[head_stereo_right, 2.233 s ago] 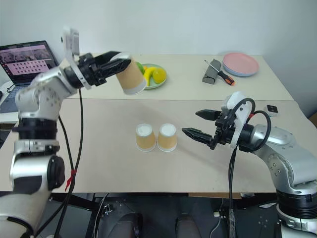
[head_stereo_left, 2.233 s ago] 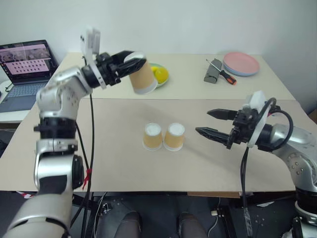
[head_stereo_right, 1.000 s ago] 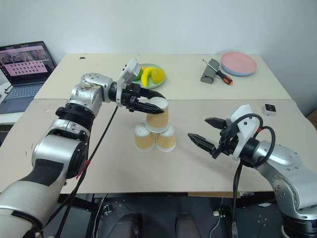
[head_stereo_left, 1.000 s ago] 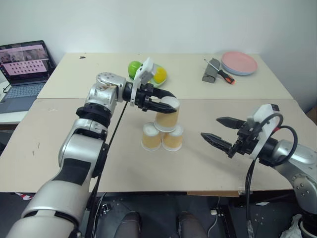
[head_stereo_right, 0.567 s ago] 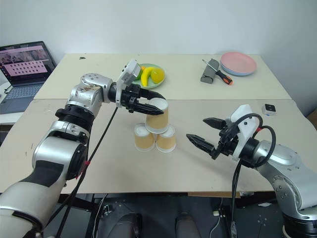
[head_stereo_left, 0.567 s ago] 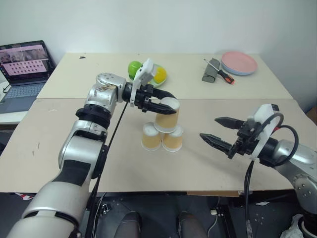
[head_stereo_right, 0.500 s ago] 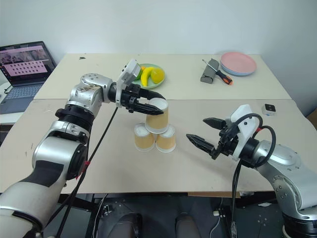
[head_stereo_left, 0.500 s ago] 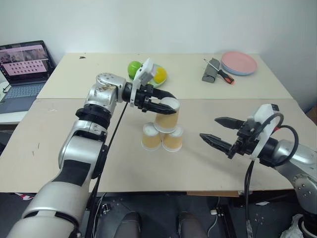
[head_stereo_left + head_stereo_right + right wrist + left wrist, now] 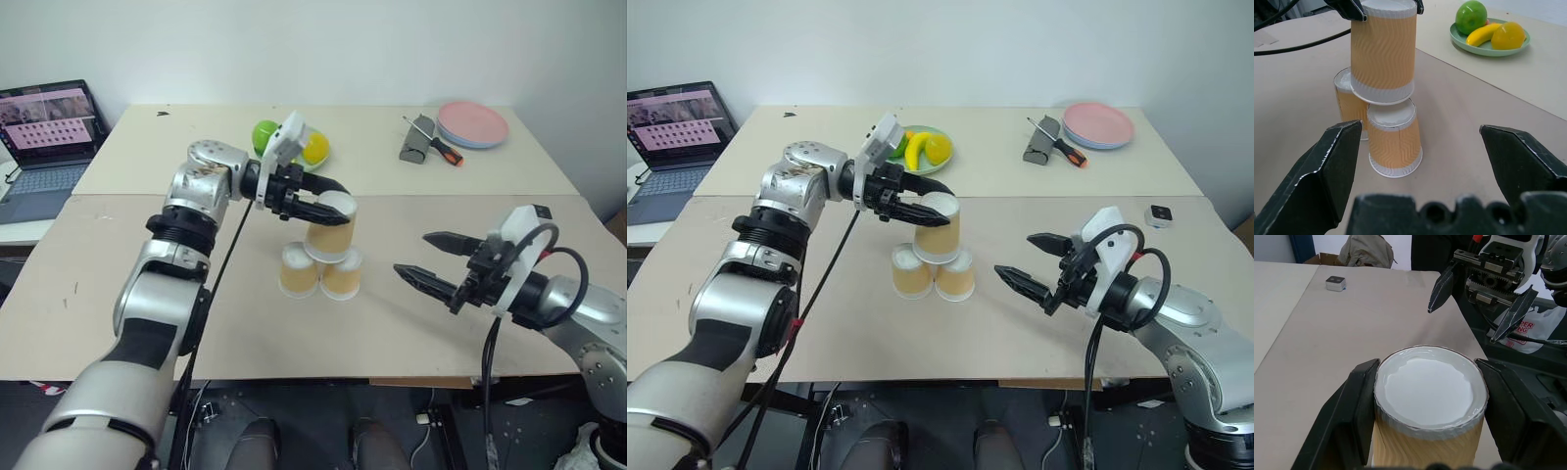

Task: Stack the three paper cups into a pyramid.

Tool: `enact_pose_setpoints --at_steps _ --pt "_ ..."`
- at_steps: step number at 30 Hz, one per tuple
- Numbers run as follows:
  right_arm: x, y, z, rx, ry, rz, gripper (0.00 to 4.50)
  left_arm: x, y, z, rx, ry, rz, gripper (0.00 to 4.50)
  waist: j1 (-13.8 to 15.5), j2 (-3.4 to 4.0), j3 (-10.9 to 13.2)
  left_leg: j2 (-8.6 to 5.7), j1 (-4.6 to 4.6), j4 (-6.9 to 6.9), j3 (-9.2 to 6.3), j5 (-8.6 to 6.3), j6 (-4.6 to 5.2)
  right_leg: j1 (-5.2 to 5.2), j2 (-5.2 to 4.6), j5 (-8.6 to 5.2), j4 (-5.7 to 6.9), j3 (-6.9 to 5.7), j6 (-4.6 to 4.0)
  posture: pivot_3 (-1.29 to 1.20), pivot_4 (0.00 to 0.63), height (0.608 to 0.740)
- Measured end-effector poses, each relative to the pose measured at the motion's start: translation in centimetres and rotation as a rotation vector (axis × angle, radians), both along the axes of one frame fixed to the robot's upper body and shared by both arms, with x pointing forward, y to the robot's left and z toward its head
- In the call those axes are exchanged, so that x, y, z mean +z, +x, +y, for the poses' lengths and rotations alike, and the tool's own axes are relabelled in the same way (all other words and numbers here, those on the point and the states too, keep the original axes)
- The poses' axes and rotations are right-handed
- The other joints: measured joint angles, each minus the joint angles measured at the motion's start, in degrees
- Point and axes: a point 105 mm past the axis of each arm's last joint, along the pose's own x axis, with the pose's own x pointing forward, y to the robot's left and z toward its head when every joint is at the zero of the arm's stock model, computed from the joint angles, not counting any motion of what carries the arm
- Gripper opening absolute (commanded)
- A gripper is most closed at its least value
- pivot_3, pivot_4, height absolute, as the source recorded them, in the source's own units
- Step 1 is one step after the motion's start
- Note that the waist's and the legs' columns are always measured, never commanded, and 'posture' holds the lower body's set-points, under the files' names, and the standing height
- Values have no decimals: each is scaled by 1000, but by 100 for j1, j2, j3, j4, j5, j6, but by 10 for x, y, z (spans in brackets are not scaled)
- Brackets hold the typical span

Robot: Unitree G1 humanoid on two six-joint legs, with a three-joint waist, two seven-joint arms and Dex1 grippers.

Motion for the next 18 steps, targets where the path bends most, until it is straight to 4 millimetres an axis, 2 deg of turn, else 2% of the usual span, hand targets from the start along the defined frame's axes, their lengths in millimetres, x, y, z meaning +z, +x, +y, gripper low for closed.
enact_pose_setpoints --at_steps 5,7,8,9,10,18 --pt "-1 1 0 0 2 5 4500 -7 -6 4 -17 0 -10 2620 -25 0 0 0 0 3 -2 0 0 0 0 0 3 0 0 0 150 740" --pt "-1 1 0 2 2 7 4500 -7 -7 5 -21 5 -15 3620 -26 0 0 0 0 3 -2 0 0 1 0 0 2 0 0 0 150 740" --pt "-1 1 0 3 2 6 4500 -7 -8 5 -21 7 -12 3846 -27 0 0 0 0 3 -2 0 0 1 0 0 2 0 0 0 150 740" --pt "-1 1 0 4 2 5 4500 -8 -8 5 -21 8 -9 4292 -27 0 0 0 0 3 -2 0 0 1 0 0 2 0 0 0 150 740" --pt "0 1 0 5 2 4 4500 -9 -8 5 -20 9 -5 4443 -27 0 0 0 0 3 -2 0 0 0 0 0 2 0 0 0 150 740" --pt "2 3 0 6 5 -1 4500 -10 -6 6 3 1 -8 4443 -31 0 0 0 0 3 -2 0 0 0 0 0 2 0 0 0 150 740"
